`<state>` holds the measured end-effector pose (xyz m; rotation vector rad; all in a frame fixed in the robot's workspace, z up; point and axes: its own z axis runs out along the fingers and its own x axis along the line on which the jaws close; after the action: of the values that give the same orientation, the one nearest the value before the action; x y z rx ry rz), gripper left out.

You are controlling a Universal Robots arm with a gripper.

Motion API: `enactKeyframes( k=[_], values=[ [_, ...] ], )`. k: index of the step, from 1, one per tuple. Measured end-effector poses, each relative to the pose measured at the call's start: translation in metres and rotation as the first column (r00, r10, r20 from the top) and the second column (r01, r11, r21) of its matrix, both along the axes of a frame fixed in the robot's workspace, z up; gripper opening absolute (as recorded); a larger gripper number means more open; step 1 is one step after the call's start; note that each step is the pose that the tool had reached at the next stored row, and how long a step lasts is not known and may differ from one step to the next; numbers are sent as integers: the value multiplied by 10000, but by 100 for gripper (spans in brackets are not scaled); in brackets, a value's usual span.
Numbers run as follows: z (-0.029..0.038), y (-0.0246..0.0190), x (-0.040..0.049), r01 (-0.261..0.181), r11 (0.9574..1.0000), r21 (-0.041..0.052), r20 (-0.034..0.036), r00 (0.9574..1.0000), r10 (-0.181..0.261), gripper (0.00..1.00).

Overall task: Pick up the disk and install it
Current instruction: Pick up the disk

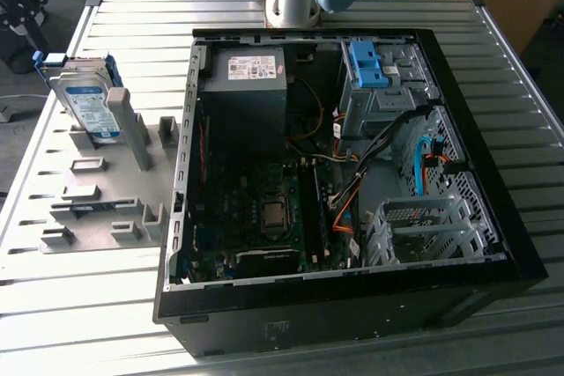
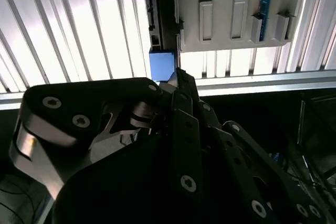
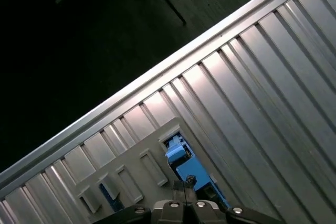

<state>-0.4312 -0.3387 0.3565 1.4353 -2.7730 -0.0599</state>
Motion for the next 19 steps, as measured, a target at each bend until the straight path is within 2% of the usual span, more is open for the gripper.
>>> enactKeyframes(
  k=[3,6,19],
  values=[
    [-4,0,0,-539,9985,0,0,9985,539,11],
    [-6,0,0,-1019,9948,1,2,9948,1019,11],
    [-5,0,0,-1053,9944,0,0,9944,1053,11]
  ],
)
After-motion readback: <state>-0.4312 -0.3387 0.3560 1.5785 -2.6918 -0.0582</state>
